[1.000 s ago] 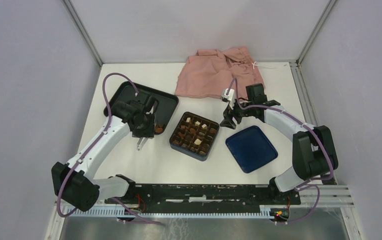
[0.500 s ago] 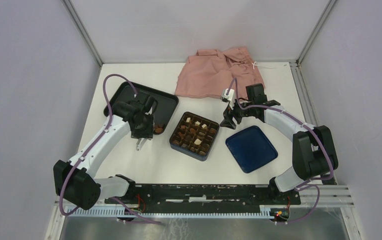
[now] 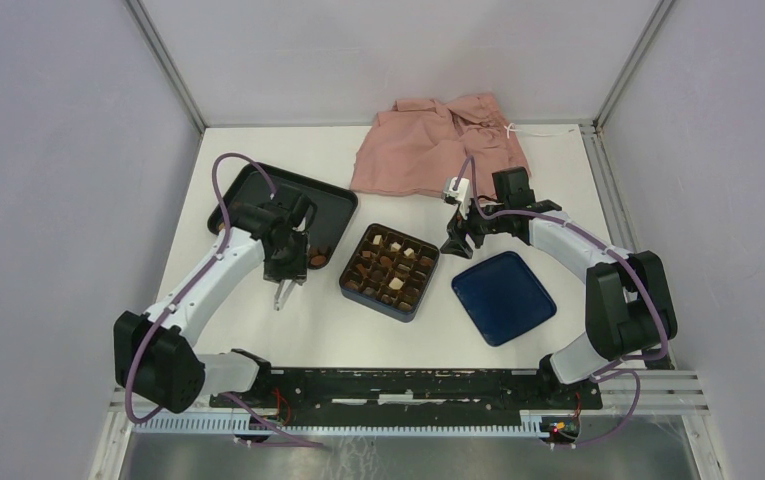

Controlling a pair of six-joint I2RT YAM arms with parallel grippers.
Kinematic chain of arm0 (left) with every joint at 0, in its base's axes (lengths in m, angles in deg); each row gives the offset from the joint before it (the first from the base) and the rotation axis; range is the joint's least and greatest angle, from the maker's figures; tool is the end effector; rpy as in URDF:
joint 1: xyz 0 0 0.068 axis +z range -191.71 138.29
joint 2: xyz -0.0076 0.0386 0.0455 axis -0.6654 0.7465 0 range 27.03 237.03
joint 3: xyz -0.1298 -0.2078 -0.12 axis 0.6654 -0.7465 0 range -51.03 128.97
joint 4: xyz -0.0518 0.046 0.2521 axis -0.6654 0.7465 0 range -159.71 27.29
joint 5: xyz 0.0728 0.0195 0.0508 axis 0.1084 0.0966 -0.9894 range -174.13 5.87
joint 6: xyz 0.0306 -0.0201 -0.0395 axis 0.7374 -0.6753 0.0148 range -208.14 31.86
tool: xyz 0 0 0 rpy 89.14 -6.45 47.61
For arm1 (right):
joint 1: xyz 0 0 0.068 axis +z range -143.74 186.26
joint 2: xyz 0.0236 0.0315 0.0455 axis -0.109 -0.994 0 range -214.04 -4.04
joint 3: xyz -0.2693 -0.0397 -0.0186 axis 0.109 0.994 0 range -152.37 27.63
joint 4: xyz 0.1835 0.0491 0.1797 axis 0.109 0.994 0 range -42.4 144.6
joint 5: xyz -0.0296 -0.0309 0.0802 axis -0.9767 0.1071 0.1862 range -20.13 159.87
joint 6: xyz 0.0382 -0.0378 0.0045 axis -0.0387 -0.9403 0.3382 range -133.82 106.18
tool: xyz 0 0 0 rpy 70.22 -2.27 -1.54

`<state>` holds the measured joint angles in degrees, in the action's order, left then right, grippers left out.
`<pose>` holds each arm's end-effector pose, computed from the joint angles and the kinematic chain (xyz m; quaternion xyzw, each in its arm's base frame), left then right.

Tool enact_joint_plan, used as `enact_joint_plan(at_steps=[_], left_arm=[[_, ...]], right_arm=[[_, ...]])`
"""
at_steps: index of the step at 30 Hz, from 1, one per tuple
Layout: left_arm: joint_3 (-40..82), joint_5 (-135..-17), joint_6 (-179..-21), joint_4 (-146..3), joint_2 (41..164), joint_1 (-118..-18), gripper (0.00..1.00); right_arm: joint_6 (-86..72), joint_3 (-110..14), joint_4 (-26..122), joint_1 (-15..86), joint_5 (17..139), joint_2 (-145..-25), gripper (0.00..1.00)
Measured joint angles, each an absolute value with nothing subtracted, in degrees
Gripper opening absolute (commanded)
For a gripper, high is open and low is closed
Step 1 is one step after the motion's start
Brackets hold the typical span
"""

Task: Pack the chocolate
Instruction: Pick up the fake chocolate from the plate, then place the fake chocolate in the packing box.

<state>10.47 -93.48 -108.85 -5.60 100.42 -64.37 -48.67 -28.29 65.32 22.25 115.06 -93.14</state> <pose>0.2081 -0.0806 0.2690 0.0069 0.9893 0.0303 0.1427 0.2971 0.1113 0.2168 -0.4896 0.7306 0.3066 0.3641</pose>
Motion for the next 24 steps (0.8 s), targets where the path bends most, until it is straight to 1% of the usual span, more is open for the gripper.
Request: enact_joint_plan(at_steps=[4,6,9,12,14,24], left_arm=[[10.4,-92.8,-108.9,-6.1,101.0,-64.0,0.44],[10.4,-92.5,-108.9,-6.4,101.4,-63.8,0.41],[10.4,-92.1,-108.9,-6.8,101.7,-63.5,0.29],[10.4,-91.5,-108.9,-6.9,101.7,-63.3,0.20],[10.5,-91.4,-108.9,-6.9,101.7,-63.3,0.18],[13.5,-90.8,-108.9,-6.0,98.5,-63.3,0.10]], right_arm=[[-48.7,-28.3,65.3,22.2,115.1,-93.1,0.71],[-48.7,-28.3,65.3,22.2,115.1,-93.1,0.71],[-48.8,-28.3,65.4,22.2,115.1,-93.1,0.71],[-48.8,-28.3,65.4,22.2,115.1,-93.1,0.71],[-48.8,-28.3,65.4,22.2,115.1,-93.1,0.71],[-48.8,-28.3,65.5,22.2,115.1,-93.1,0.71]])
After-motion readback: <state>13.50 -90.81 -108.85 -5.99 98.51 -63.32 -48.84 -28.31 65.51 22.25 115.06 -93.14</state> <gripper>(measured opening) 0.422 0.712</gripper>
